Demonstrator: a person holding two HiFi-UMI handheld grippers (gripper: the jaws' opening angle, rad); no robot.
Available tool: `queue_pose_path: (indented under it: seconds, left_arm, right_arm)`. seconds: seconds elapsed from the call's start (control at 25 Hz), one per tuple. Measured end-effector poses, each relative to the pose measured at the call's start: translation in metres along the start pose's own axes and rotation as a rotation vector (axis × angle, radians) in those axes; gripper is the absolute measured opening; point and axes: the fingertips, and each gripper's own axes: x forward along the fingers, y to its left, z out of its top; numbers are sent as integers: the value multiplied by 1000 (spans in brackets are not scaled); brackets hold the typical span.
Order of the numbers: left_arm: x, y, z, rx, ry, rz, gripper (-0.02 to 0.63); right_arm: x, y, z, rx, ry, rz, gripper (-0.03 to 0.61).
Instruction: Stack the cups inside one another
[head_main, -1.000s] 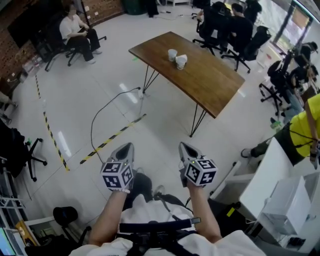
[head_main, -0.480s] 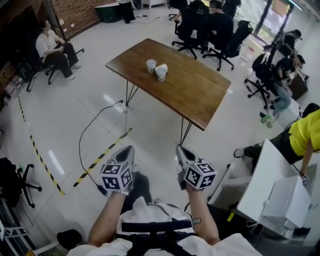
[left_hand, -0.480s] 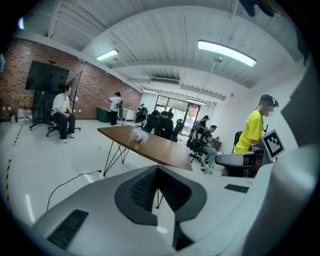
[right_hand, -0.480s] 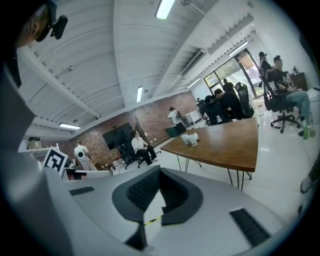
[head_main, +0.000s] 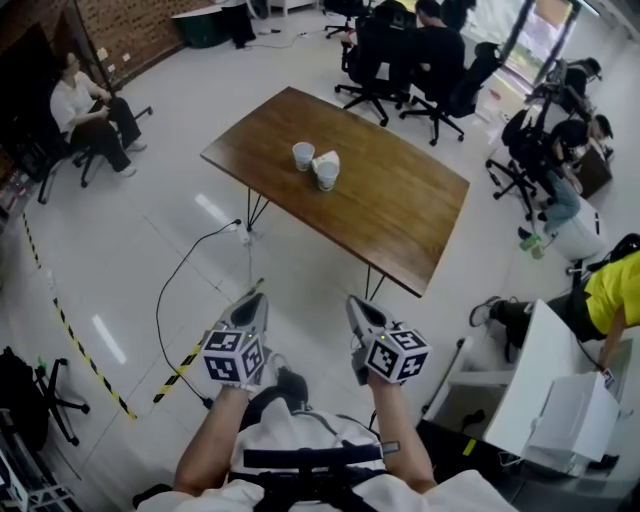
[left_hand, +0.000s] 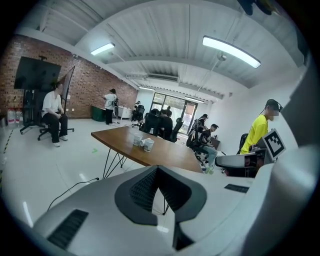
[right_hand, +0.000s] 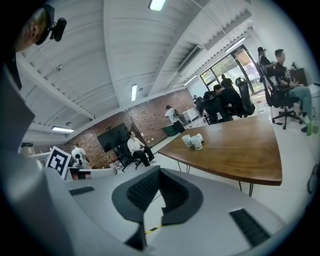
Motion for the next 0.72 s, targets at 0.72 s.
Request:
queue_pose_path:
  seconds: [0.72]
  left_arm:
    - [70,61,43,-20,26,-141,-6]
  right_arm:
    - [103,7,41,-35,-8,-56,31]
